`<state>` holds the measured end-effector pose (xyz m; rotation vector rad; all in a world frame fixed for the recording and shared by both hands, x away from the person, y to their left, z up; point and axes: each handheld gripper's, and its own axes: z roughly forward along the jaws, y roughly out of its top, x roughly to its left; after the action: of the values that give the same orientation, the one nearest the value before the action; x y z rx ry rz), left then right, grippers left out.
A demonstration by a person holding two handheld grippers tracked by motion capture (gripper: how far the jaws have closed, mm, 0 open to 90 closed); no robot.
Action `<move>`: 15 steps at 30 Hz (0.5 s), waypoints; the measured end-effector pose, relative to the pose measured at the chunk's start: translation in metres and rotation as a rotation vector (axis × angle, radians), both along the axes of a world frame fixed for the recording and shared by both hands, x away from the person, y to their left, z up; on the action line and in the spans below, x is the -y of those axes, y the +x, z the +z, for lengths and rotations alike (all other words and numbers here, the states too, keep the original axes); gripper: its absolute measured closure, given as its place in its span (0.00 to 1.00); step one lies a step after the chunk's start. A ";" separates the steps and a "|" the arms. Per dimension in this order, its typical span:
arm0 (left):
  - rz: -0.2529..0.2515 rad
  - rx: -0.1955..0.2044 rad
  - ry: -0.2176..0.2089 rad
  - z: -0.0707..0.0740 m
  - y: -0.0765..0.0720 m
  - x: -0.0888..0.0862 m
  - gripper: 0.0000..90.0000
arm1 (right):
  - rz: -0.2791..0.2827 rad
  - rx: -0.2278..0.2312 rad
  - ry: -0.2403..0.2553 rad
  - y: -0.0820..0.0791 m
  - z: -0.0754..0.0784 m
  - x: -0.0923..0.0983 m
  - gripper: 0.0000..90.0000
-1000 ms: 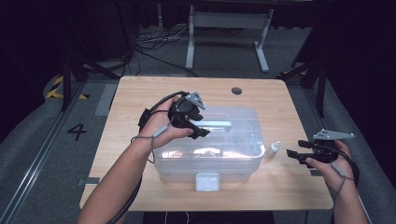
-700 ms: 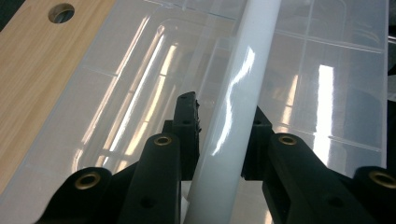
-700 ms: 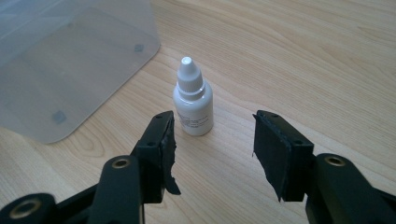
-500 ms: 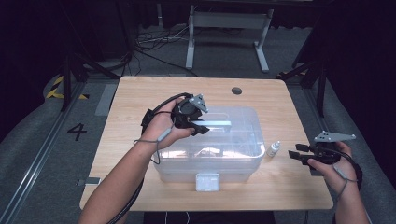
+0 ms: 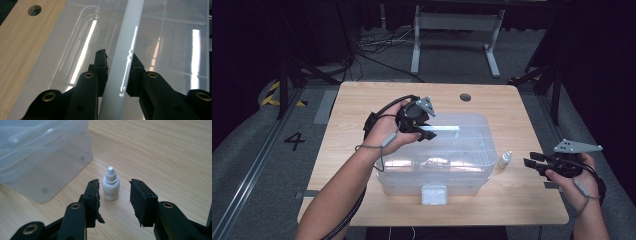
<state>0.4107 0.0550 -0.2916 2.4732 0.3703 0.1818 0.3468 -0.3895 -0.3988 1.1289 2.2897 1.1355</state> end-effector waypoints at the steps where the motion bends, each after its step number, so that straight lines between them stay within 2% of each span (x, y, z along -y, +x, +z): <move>1: 0.000 -0.001 0.004 0.001 0.001 0.000 0.83 | 0.003 0.002 0.000 -0.001 0.001 -0.001 0.67; 8: 0.012 -0.002 0.011 0.010 0.010 0.001 0.82 | 0.032 0.026 -0.001 -0.007 0.010 -0.007 0.71; 13: 0.021 0.001 0.019 0.015 0.014 0.001 0.81 | 0.065 0.045 0.009 -0.013 0.017 -0.014 0.79; 15: 0.026 0.006 0.019 0.018 0.017 0.001 0.81 | 0.081 0.058 -0.002 -0.016 0.021 -0.017 0.82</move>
<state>0.4276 0.0544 -0.2740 2.4870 0.4005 0.2049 0.3309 -0.3722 -0.3778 0.9976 2.3102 1.1803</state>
